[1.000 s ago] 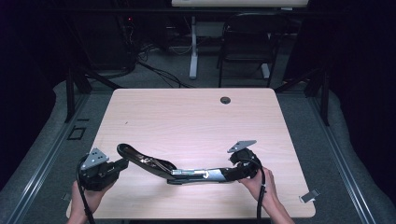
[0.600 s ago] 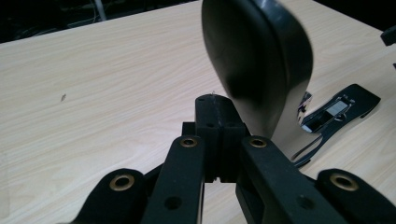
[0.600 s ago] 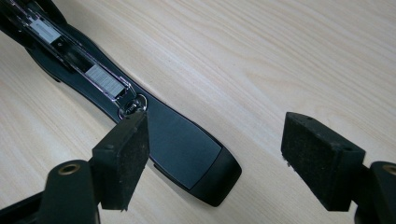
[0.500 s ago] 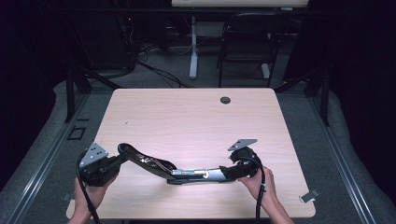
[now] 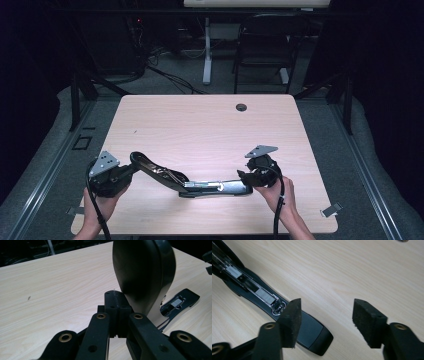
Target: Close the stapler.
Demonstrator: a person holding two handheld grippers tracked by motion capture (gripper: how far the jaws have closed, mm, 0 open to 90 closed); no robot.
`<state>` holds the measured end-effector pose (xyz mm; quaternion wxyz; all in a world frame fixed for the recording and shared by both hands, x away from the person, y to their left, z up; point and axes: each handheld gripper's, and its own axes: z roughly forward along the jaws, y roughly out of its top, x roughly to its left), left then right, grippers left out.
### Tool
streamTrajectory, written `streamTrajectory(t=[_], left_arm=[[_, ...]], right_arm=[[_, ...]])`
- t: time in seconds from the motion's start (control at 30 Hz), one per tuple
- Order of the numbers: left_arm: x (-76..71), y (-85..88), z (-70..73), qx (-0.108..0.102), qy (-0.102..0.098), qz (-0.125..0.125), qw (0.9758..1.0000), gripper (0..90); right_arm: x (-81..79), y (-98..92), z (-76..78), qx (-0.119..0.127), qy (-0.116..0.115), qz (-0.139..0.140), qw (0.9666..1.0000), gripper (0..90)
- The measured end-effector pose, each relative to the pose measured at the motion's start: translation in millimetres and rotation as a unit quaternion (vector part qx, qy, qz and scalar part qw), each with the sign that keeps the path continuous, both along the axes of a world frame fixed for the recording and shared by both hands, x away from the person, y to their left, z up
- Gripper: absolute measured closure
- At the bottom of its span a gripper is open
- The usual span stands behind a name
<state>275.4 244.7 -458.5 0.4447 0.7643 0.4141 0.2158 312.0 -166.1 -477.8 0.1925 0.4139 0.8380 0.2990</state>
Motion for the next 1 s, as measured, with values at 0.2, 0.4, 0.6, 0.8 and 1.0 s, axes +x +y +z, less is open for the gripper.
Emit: streamTrajectory(t=[0.2, 0.4, 0.6, 0.8, 1.0], left_arm=[[2.3, -5.8, 2.3, -0.004, -0.003, -0.002, 1.0000, 90.0], [4.0, -11.2, 3.8, -0.009, -0.008, -0.005, 0.9999, 90.0], [4.7, -13.6, 4.6, -0.013, -0.008, -0.007, 0.9999, 90.0], [6.6, -19.7, 6.3, -0.015, -0.009, -0.012, 0.9998, 90.0], [9.4, -28.6, 6.7, -0.015, -0.010, -0.022, 0.9996, 90.0]], right_arm=[[-8.1, 13.7, 9.5, -0.027, -0.036, 0.010, 0.9989, 71.0], [-8.9, 28.0, 17.5, 0.003, -0.050, 0.025, 0.9985, 83.2], [-12.5, 47.4, 23.1, 0.011, -0.063, 0.043, 0.9970, 82.1], [-12.0, 72.1, 29.2, 0.036, -0.076, 0.067, 0.9942, 81.9], [-9.1, 95.0, 34.8, 0.051, -0.081, 0.084, 0.9918, 82.0]])
